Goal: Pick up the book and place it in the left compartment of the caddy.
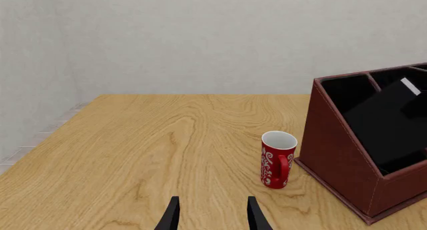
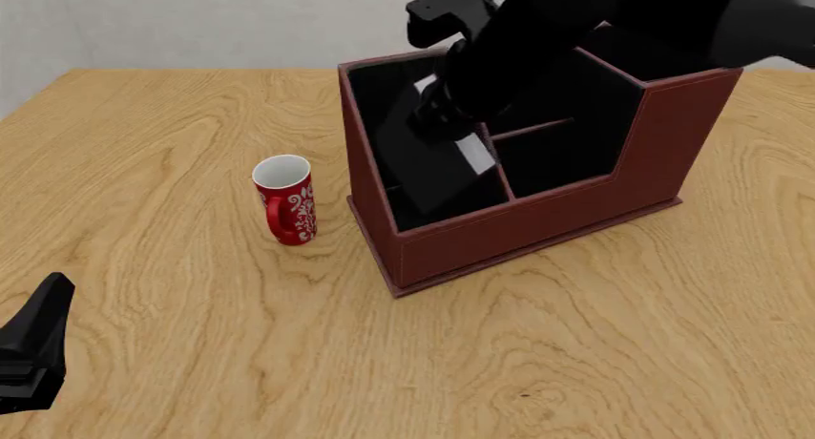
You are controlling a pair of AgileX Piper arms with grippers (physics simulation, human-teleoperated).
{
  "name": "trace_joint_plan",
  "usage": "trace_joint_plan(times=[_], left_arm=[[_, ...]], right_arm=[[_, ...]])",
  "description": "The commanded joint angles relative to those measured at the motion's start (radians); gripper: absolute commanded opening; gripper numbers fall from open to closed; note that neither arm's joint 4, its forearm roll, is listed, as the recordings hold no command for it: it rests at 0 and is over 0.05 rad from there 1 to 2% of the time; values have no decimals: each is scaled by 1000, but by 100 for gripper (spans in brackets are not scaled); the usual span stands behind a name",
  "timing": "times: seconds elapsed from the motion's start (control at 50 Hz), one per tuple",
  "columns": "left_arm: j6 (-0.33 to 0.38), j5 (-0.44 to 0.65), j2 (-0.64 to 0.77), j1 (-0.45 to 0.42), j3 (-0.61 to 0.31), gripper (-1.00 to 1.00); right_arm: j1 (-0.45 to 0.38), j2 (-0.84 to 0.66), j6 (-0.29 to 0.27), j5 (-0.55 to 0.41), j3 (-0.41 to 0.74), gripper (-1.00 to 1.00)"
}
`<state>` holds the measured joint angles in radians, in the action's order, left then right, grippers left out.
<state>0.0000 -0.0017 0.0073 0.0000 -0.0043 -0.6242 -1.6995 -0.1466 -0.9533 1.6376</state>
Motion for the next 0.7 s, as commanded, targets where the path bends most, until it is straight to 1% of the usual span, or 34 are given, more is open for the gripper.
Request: trace_joint_plan(times=[0.02, 0.7], left_arm=[[0, 0, 0, 0, 0, 100], [0, 0, 0, 0, 0, 100]], right_arm=[[-4, -3, 25, 27, -13, -100], [9, -40, 29, 44, 7, -100]])
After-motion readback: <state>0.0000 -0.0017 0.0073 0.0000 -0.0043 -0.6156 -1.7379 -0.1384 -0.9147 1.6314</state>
